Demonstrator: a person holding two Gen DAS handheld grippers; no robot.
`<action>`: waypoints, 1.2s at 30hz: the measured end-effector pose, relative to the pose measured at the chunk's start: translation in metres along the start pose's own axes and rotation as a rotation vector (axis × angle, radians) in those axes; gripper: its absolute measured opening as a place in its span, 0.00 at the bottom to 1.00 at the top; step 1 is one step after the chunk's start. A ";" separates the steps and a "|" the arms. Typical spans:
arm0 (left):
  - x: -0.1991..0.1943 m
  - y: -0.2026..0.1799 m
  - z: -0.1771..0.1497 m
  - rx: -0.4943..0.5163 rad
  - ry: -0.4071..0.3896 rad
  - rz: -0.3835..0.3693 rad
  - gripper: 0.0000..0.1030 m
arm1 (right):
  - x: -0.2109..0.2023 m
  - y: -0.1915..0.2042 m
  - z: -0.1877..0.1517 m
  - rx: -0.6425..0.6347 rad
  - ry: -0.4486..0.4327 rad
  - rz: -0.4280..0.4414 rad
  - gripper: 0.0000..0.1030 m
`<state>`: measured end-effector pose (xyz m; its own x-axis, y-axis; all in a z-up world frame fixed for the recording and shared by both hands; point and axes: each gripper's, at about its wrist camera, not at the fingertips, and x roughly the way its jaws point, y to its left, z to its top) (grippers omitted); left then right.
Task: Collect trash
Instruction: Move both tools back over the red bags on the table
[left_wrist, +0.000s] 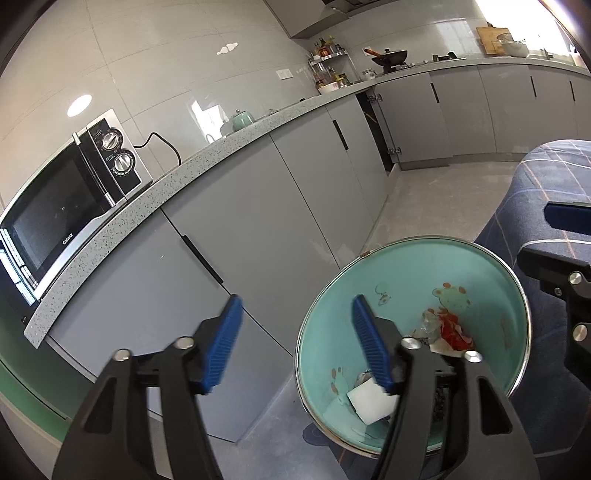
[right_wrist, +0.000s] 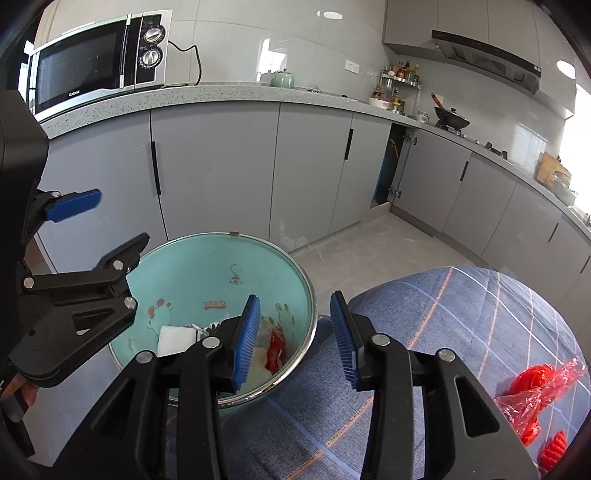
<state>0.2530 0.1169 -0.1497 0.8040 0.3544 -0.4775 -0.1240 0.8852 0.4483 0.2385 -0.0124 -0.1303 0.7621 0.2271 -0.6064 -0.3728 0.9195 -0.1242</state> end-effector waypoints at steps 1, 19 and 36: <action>-0.001 0.001 0.000 -0.003 -0.005 0.005 0.76 | -0.001 -0.001 -0.001 0.003 0.000 -0.007 0.42; -0.023 -0.012 0.005 0.021 -0.043 -0.001 0.85 | -0.043 -0.039 -0.020 0.066 0.021 -0.132 0.53; -0.104 -0.134 0.026 0.215 -0.215 -0.247 0.89 | -0.138 -0.148 -0.112 0.242 0.087 -0.413 0.60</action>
<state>0.2014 -0.0466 -0.1403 0.9005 0.0473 -0.4323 0.1951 0.8445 0.4988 0.1290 -0.2153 -0.1158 0.7696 -0.1903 -0.6095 0.0929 0.9778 -0.1880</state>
